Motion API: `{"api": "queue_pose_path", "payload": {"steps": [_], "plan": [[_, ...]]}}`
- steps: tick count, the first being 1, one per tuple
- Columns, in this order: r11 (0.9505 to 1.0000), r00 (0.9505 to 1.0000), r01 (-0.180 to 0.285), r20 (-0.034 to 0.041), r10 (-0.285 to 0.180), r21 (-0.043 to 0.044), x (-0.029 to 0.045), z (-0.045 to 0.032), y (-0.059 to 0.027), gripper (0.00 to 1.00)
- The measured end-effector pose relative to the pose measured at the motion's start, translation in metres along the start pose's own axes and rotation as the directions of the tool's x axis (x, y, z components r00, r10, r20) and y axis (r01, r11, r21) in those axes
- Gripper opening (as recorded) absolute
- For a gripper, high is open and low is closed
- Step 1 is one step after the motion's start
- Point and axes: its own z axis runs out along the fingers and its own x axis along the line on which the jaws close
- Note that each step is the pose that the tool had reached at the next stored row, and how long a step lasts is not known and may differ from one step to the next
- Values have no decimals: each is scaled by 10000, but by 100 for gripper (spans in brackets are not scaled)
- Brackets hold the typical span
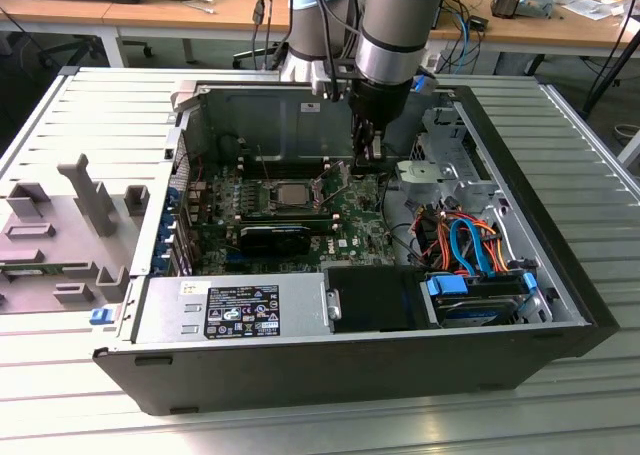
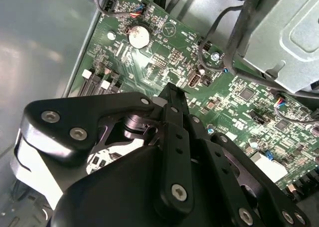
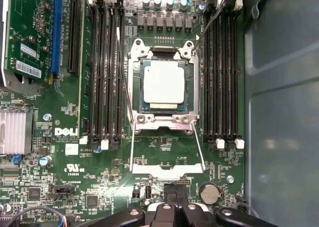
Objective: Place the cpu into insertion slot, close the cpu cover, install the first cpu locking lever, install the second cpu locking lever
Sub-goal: 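Close the cpu cover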
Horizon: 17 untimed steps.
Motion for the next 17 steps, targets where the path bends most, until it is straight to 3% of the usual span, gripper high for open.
{"api": "queue_pose_path", "payload": {"steps": [7,15,17], "plan": [[10000,10000,0,-2,0,0,3,0,14,11],[10000,10000,1,-1,-1,23,0,6,166,11],[10000,10000,4,-2,-4,53,-2,9,251,11]]}}
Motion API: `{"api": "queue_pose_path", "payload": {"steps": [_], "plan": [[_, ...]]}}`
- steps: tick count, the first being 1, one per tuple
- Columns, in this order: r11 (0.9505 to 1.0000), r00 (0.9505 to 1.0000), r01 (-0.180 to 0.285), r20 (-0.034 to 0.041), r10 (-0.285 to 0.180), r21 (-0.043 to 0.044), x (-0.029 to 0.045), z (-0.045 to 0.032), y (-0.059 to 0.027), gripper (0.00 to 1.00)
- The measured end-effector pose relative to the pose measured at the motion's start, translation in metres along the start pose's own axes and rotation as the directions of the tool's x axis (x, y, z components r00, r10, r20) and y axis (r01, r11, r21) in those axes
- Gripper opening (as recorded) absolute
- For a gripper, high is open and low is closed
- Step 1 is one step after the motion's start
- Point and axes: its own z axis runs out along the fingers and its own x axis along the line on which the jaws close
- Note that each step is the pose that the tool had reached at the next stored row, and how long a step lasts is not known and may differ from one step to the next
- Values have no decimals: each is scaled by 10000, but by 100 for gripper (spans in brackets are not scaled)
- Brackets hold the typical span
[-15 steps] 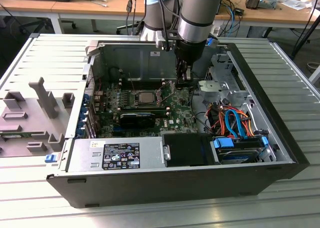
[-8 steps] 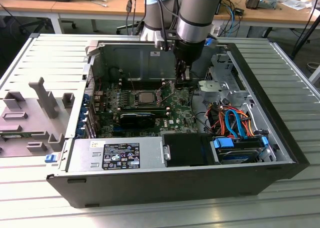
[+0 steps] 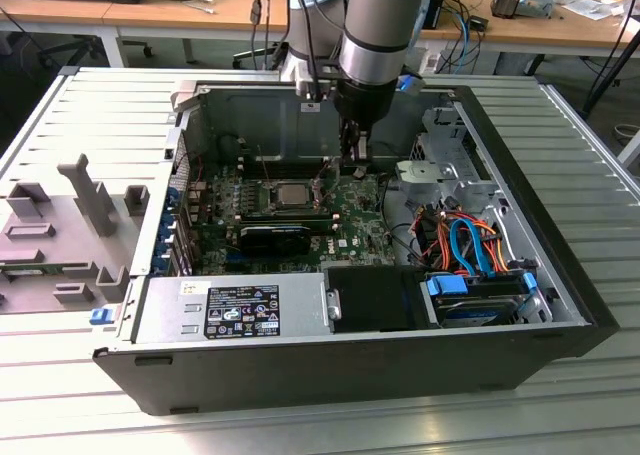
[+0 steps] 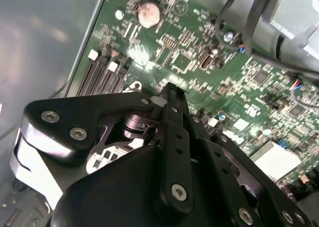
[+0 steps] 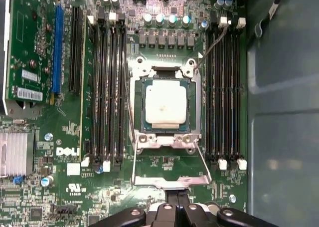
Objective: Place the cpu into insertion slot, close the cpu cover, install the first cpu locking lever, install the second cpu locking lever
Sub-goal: 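Close the cpu cover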
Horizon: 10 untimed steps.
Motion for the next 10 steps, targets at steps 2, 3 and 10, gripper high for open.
{"api": "queue_pose_path", "payload": {"steps": [2,3,10], "plan": [[10000,10000,0,0,0,8,-1,1,41,11],[10000,10000,1,-1,-1,13,-1,2,71,11],[10000,10000,1,-2,-1,23,-4,8,239,11]]}}
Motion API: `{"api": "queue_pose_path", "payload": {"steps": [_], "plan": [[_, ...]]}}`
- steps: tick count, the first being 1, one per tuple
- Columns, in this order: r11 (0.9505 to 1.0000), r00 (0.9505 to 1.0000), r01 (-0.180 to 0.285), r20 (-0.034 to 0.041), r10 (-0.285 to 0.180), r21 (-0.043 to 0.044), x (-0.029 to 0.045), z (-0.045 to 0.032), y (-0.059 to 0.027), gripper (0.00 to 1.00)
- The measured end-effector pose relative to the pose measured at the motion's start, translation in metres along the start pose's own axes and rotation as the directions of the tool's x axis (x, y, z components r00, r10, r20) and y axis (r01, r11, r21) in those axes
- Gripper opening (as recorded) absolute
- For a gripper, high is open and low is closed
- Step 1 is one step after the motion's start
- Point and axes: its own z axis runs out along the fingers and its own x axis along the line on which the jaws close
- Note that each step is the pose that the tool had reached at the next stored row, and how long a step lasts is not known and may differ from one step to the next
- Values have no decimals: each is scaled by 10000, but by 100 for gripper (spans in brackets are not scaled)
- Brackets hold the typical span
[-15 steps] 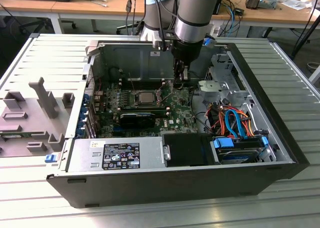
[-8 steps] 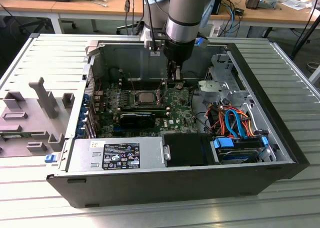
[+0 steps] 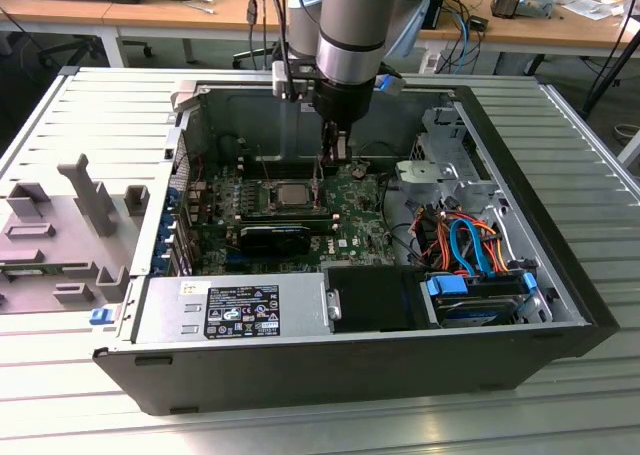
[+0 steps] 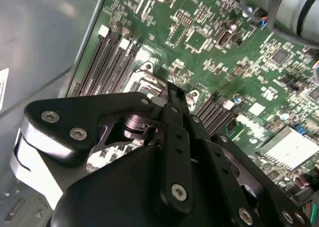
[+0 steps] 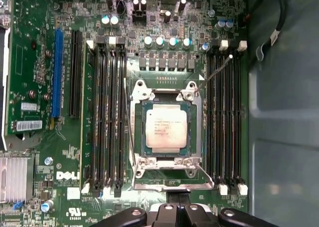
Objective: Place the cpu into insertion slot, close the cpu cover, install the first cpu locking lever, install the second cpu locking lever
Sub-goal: 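Close the cpu cover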
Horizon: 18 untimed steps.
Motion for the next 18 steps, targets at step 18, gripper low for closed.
{"api": "queue_pose_path", "payload": {"steps": [18], "plan": [[10000,10000,0,4,0,1,1,82,234,11]]}}
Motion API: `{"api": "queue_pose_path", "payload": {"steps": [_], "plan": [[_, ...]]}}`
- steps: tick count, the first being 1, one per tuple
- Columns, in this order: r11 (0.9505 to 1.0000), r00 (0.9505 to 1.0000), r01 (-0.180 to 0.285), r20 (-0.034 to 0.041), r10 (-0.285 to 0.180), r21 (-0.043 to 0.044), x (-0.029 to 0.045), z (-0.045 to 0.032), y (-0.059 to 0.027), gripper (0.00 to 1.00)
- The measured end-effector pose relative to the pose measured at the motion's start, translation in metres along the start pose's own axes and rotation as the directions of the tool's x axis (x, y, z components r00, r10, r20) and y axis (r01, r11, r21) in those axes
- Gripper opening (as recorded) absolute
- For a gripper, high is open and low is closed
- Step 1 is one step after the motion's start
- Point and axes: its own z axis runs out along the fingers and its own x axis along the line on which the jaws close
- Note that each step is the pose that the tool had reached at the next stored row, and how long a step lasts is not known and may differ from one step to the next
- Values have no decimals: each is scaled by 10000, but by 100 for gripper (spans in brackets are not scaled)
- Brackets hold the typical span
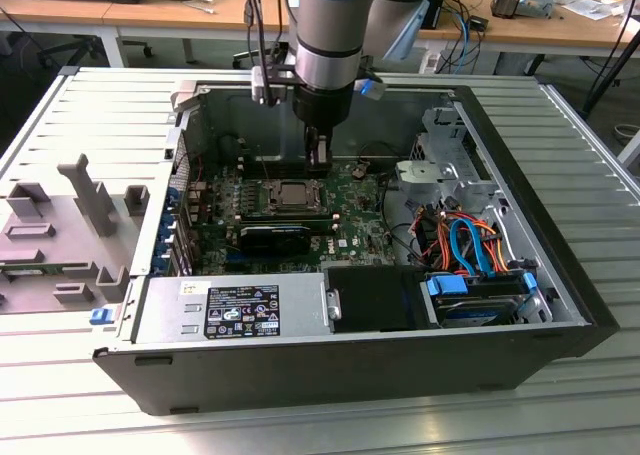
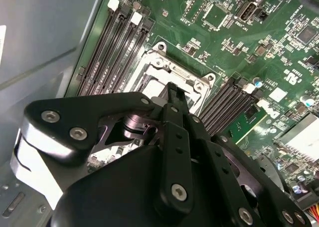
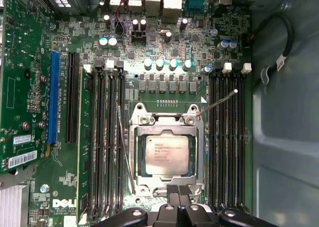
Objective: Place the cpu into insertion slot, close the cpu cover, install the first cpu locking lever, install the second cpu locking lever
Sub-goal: 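Close the cpu cover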
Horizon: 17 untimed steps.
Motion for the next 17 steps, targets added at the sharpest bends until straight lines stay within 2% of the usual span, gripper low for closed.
{"api": "queue_pose_path", "payload": {"steps": [17], "plan": [[10000,10000,0,0,0,0,1,39,61,11]]}}
